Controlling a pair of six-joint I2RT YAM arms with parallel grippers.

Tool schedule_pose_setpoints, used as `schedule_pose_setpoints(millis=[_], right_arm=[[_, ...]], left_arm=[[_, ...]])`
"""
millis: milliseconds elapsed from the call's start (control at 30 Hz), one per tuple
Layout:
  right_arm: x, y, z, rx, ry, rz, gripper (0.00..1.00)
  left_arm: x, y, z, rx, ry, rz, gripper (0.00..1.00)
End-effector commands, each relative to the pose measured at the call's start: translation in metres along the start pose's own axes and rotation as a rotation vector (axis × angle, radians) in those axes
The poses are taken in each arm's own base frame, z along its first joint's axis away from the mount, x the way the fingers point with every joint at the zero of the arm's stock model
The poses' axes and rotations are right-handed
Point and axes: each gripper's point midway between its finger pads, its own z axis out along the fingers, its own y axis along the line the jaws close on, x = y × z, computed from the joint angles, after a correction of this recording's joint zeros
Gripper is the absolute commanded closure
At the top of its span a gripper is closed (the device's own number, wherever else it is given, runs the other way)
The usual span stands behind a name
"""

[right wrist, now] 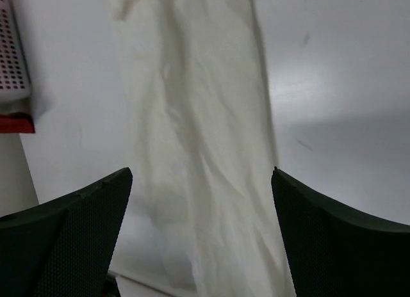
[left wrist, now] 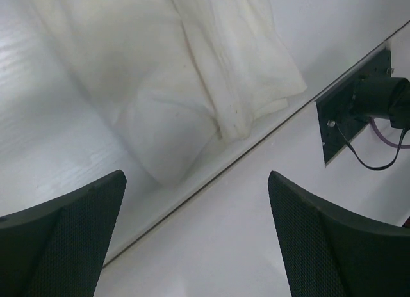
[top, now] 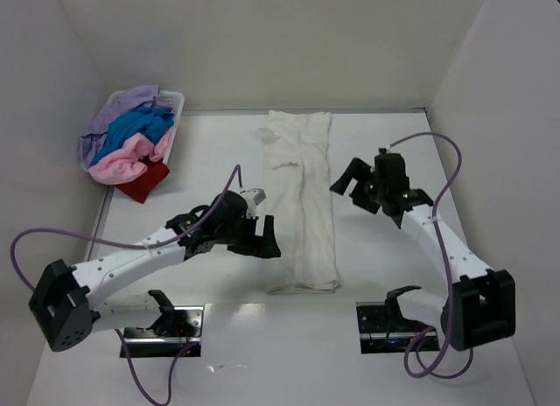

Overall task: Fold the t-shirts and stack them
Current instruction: Rotate the tshirt 90 degrees

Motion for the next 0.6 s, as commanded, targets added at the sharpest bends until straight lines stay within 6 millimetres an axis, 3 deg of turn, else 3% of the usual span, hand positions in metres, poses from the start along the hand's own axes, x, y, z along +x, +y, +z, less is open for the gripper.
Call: schedule_pose_setpoints(millis=[0,33,267,400,567], right_arm=[[0.022,0.001,-0.025,-0.042,0.011,0.07,0.06],[0.041,-0.005,-0.027,-0.027,0.051,0.074,0.06],[0.115,-0.026,-0.038,0.001,0.195,0.111,0.09],[0.15,-0.041,-0.044,0.042,0.255,0.11,0.1],[0.179,-0.06,-0.049,0.099,0.326,0.135,0.18]], left_arm=[[-0.005,-0.007,-0.009,0.034,-0.094,-0.133,0.01],[-0.003,-0.001,-0.008,0.015,-0.101,-0.155,0.01],[0.031,0.013,0.01,-0.004,-0.008,-0.2,0.01],[0.042,0.017,0.022,-0.038,0.048,-0.199,0.01],[0.056,0.017,0.034,-0.068,0.103,-0.19,0.01]])
